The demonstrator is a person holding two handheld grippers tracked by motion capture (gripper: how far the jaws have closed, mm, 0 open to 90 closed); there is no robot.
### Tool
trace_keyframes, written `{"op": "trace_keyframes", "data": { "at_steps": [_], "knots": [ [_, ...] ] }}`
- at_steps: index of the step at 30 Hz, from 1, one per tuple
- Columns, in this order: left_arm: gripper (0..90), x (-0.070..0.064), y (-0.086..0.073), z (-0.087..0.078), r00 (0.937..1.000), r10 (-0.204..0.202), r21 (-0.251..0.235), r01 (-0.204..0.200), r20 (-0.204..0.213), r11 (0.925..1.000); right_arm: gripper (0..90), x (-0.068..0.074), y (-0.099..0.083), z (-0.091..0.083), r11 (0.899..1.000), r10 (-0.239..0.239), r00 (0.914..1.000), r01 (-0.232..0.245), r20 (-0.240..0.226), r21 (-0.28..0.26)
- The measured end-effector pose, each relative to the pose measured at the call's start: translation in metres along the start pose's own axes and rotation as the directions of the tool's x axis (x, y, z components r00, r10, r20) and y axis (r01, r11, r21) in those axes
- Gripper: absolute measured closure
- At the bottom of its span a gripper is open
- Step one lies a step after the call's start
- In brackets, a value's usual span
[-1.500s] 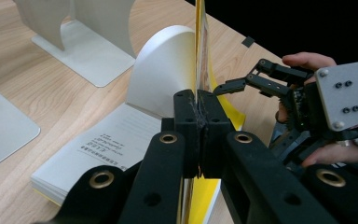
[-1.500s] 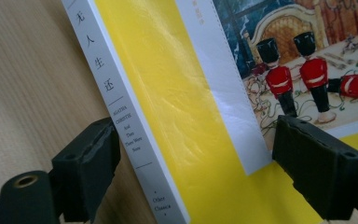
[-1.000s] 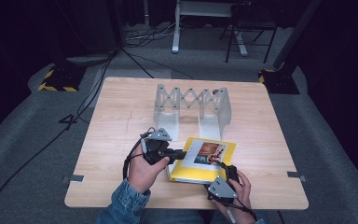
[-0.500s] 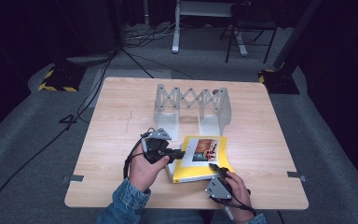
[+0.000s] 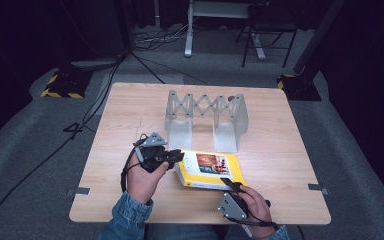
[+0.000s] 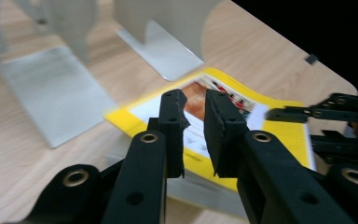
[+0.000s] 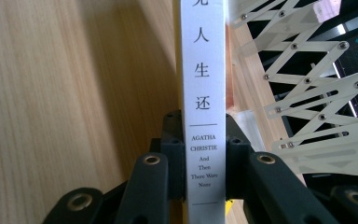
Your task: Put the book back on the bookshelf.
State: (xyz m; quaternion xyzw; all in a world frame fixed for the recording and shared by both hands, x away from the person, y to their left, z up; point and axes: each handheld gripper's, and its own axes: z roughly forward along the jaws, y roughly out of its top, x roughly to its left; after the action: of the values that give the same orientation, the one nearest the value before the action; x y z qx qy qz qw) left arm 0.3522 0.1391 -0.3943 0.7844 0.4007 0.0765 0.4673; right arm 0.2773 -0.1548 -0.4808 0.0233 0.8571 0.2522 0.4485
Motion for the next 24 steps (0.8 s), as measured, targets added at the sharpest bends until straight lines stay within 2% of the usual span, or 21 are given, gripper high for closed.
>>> {"op": "trace_keyframes", "data": {
  "at_steps": [1, 3, 9, 17, 21, 24],
  "knots": [
    [76.5, 0.000, 0.000, 0.000, 1.0000, 0.000, 0.000, 0.000, 0.000, 1.0000, 76.1, -0.001, 0.000, -0.001, 1.000, 0.006, 1.0000, -0.006, -0.002, -0.004],
    [76.4, 0.008, -0.004, -0.008, 0.9995, -0.021, -0.013, 0.021, -0.025, 0.9997, 76.2, -0.003, 0.000, -0.003, 1.000, 0.009, 1.0000, -0.009, 0.001, -0.006],
    [70.3, 0.018, -0.011, -0.018, 0.9973, -0.025, -0.028, 0.023, -0.070, 0.9993, 76.2, -0.013, 0.003, -0.010, 0.999, 0.045, 0.9990, -0.045, 0.004, -0.025],
    [61.8, 0.026, -0.022, -0.022, 0.9947, -0.023, -0.015, 0.021, -0.100, 0.9997, 76.3, -0.031, 0.009, -0.020, 0.995, 0.080, 0.9965, -0.078, 0.023, -0.055],
    [54.8, 0.031, -0.030, -0.023, 0.9916, -0.006, 0.009, 0.007, -0.129, 0.9999, 76.3, -0.044, 0.011, -0.026, 0.989, 0.122, 0.9918, -0.119, 0.037, -0.087],
    [47.8, 0.036, -0.036, -0.025, 0.9887, -0.011, 0.013, 0.013, -0.149, 0.9998, 76.3, -0.051, 0.013, -0.029, 0.985, 0.147, 0.9885, -0.143, 0.036, -0.101]
  ]
}}
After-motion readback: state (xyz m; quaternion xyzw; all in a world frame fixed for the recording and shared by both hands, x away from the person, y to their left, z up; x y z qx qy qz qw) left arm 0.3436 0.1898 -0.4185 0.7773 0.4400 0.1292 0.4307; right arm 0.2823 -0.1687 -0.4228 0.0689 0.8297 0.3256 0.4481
